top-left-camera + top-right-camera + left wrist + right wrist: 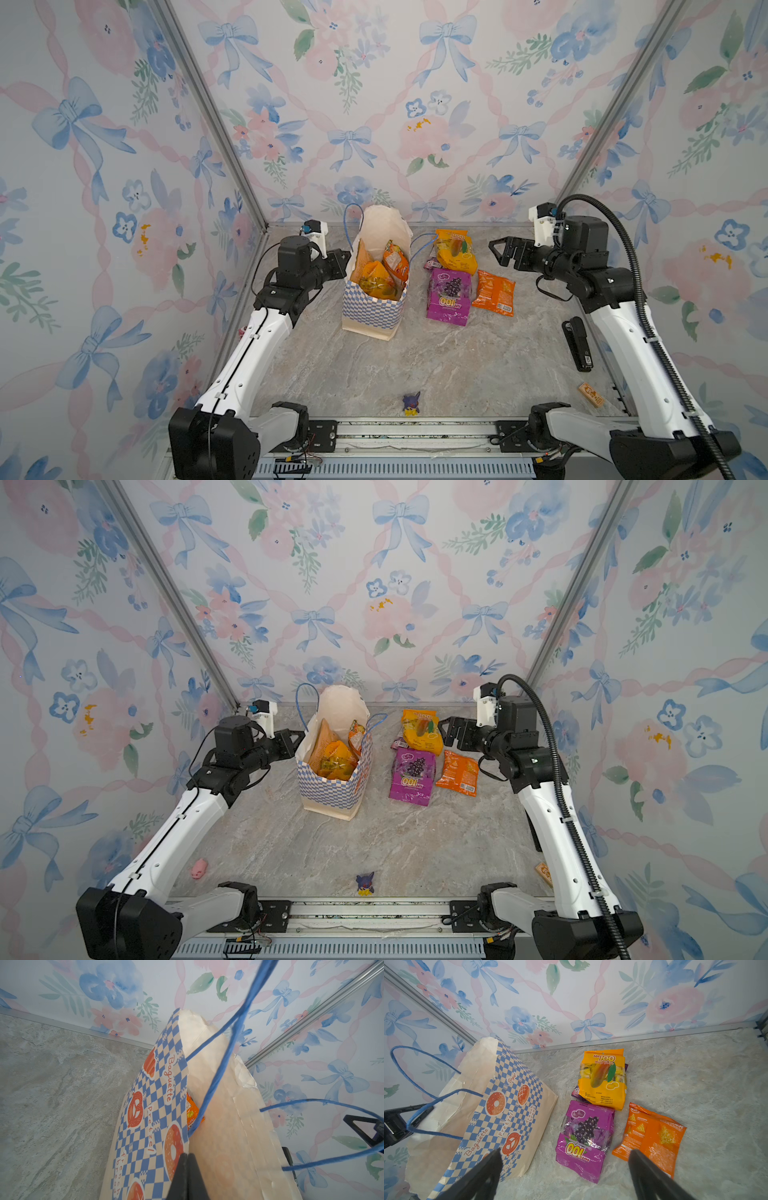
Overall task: Place the snacks into the paper bag
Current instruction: 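Raise the right gripper out of the paper bag and draw back, then move the right gripper over the yellow LOT100 mango gummy bag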
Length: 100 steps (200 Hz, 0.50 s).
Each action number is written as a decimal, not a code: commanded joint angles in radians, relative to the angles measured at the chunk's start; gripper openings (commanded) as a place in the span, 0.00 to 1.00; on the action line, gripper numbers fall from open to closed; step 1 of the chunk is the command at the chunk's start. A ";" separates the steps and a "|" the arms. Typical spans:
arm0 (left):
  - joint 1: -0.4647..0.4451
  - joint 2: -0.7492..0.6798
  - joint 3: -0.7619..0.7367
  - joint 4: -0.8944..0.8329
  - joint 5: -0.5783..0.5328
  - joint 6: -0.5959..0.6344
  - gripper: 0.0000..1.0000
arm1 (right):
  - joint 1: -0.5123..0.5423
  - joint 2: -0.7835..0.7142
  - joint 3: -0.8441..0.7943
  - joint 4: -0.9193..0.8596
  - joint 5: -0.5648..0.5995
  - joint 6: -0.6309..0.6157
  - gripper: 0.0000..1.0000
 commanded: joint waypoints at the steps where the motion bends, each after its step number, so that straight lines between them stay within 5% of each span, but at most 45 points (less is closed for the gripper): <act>1: 0.005 0.000 0.016 -0.013 0.011 -0.004 0.00 | -0.010 -0.009 -0.002 -0.012 -0.011 -0.011 0.97; 100: 0.005 -0.003 0.016 -0.012 0.011 -0.002 0.00 | -0.010 0.003 0.006 -0.006 0.010 0.013 0.97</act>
